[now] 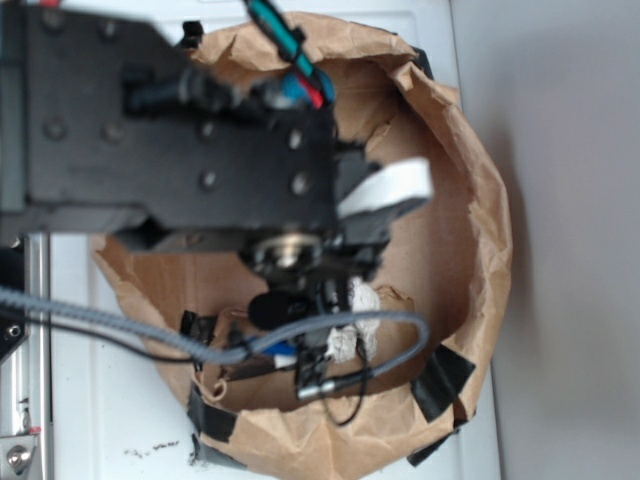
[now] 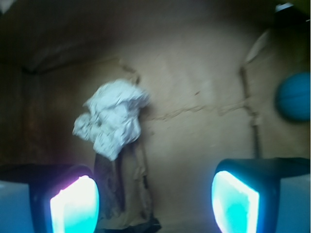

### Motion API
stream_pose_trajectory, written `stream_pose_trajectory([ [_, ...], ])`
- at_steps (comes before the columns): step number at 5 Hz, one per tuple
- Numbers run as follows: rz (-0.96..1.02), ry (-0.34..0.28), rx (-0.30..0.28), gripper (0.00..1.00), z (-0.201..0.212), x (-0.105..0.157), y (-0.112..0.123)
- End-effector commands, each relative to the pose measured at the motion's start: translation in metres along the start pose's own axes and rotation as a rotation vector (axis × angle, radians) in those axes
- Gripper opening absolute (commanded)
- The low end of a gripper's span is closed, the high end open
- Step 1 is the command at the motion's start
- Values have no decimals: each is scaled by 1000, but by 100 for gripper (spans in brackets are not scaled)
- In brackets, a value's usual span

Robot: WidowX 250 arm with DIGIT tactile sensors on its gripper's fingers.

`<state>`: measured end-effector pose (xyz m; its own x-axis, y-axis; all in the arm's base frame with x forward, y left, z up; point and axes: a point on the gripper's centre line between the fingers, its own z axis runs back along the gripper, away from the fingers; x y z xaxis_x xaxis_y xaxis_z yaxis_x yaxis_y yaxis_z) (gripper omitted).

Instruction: Grab the wood chip.

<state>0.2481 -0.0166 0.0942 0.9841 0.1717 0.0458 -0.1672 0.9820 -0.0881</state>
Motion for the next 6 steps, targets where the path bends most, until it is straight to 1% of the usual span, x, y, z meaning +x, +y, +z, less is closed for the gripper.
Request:
stream_pose_trajectory([
  [1,-65,5,-116,100,-16,-22,-34],
  [2,-29,58,-70,100,-38,-19,-46],
  [3,22,109,23,100,-64,-8,-48],
  [4,73,157,58,100,-73,-3,-43],
  [5,107,137,52,0,-66,-9,-44],
  [6,127,116,6,0,-48,-16,-42],
])
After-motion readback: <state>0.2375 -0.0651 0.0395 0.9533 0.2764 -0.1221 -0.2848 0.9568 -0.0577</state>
